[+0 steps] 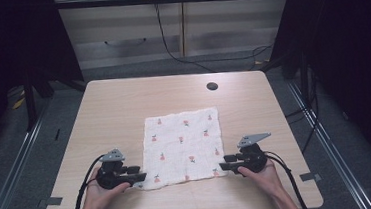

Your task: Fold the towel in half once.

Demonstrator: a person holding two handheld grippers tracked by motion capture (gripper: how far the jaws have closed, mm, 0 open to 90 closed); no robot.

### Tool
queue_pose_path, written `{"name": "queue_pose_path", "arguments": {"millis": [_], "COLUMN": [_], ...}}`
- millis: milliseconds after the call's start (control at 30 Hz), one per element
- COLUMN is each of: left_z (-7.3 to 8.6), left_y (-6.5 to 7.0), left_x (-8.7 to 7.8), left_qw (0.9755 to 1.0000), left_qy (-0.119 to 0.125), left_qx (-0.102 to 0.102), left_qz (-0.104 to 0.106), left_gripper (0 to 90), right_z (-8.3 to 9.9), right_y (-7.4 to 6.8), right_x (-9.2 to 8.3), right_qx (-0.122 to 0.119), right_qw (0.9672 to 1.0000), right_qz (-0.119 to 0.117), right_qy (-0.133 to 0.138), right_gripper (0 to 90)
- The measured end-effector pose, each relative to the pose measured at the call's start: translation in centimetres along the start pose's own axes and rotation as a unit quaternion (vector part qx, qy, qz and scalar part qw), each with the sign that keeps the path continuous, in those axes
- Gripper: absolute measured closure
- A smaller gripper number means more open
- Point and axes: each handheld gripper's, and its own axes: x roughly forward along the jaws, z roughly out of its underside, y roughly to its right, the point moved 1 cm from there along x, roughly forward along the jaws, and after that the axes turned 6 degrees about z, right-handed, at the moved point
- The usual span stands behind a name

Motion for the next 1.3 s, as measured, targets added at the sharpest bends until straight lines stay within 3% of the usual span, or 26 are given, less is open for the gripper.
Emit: {"name": "queue_pose_path", "arguments": {"millis": [100,133,267,400,533,667,867,1000,1300], "left_z": [-0.3,-0.3,-0.3,-0.2,-0.1,0.0,0.9,1.4,3.4], "left_y": [0.4,0.4,0.2,0.3,-0.2,-0.1,0.3,1.0,2.4], "left_x": [0.5,0.7,0.7,0.6,0.5,0.4,-0.4,-0.9,-1.9], "left_qw": [0.9999,0.9999,0.9999,0.9993,0.9993,0.9993,0.9994,0.9991,0.9990], "left_qy": [-0.007,-0.008,-0.005,-0.010,-0.011,-0.013,-0.017,-0.024,-0.025], "left_qx": [0.010,0.011,0.009,0.031,0.030,0.032,0.028,0.033,0.031], "left_qz": [0.003,-0.001,-0.005,-0.019,-0.021,-0.018,-0.007,-0.011,0.022], "left_gripper": [53.9,55.4,56.1,69.2,84.5,88.8,89.1,89.1,88.9], "right_z": [0.1,0.1,0.2,0.4,0.6,0.8,1.6,2.2,3.6], "right_y": [-0.2,-0.3,-0.4,-0.5,-0.8,-1.3,-2.2,-2.6,-3.7], "right_x": [0.3,0.5,0.6,0.6,0.4,0.3,-0.3,-0.8,-2.1], "right_qx": [-0.008,-0.019,-0.021,-0.019,-0.019,-0.022,-0.026,-0.027,-0.025], "right_qw": [0.9999,0.9997,0.9997,0.9996,0.9995,0.9993,0.9988,0.9986,0.9982], "right_qz": [0.002,0.006,0.001,-0.008,-0.014,-0.021,-0.032,-0.038,-0.046], "right_qy": [-0.008,-0.011,-0.015,-0.018,-0.020,-0.024,-0.026,-0.025,-0.029], "right_gripper": [62.3,67.3,76.9,86.9,89.1,89.8,90.0,90.0,90.0]}}
